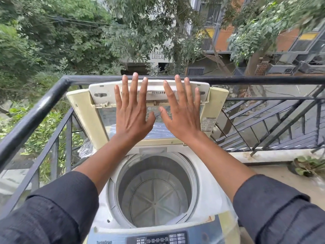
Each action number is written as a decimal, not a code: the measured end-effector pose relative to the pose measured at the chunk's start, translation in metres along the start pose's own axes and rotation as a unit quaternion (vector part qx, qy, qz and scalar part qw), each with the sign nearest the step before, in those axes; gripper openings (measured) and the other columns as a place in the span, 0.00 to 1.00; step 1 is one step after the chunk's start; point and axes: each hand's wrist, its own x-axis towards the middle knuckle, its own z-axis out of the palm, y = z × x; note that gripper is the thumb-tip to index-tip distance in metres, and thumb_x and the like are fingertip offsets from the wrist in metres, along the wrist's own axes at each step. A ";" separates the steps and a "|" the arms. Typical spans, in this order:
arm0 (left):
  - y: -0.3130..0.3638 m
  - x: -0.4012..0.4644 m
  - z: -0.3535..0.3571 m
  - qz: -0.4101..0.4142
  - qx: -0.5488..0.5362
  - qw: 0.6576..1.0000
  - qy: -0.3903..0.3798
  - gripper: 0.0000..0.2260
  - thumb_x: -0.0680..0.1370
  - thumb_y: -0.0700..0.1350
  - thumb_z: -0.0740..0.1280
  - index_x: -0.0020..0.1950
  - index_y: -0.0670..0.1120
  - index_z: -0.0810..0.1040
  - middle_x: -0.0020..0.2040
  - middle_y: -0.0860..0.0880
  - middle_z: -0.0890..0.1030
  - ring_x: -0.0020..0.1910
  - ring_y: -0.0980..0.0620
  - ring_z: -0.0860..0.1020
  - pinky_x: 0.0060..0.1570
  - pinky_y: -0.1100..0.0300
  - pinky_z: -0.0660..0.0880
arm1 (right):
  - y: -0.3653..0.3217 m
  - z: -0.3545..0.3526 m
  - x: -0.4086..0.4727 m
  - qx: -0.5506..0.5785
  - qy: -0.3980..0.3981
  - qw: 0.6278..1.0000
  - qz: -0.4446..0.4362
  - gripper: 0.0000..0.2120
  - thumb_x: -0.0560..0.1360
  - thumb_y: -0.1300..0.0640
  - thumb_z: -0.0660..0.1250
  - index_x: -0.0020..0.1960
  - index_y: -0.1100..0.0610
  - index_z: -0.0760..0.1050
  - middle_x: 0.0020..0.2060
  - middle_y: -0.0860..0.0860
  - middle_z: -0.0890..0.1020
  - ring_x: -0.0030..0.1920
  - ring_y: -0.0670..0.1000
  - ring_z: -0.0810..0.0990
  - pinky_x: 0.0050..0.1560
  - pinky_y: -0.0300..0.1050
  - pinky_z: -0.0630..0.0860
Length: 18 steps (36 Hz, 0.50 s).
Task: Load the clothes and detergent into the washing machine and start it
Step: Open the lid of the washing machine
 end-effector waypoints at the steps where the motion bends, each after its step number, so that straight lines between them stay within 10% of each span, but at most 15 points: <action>1: 0.001 -0.001 -0.001 0.001 -0.003 1.000 -0.002 0.45 0.76 0.56 0.64 0.88 0.46 0.46 0.88 0.41 0.46 0.86 0.36 0.43 0.83 0.34 0.46 | 0.000 -0.001 -0.002 -0.002 -0.003 1.000 0.002 0.37 0.81 0.41 0.62 0.85 0.49 0.53 0.85 0.57 0.52 0.85 0.63 0.48 0.80 0.70 0.48; 18: 0.032 -0.057 0.007 0.090 -0.056 0.993 -0.055 0.40 0.81 0.57 0.63 0.88 0.49 0.48 0.88 0.44 0.45 0.87 0.39 0.42 0.84 0.36 0.45 | 0.011 -0.030 -0.074 -0.024 -0.037 0.993 0.106 0.34 0.82 0.43 0.62 0.85 0.48 0.55 0.85 0.55 0.54 0.84 0.61 0.52 0.80 0.69 0.52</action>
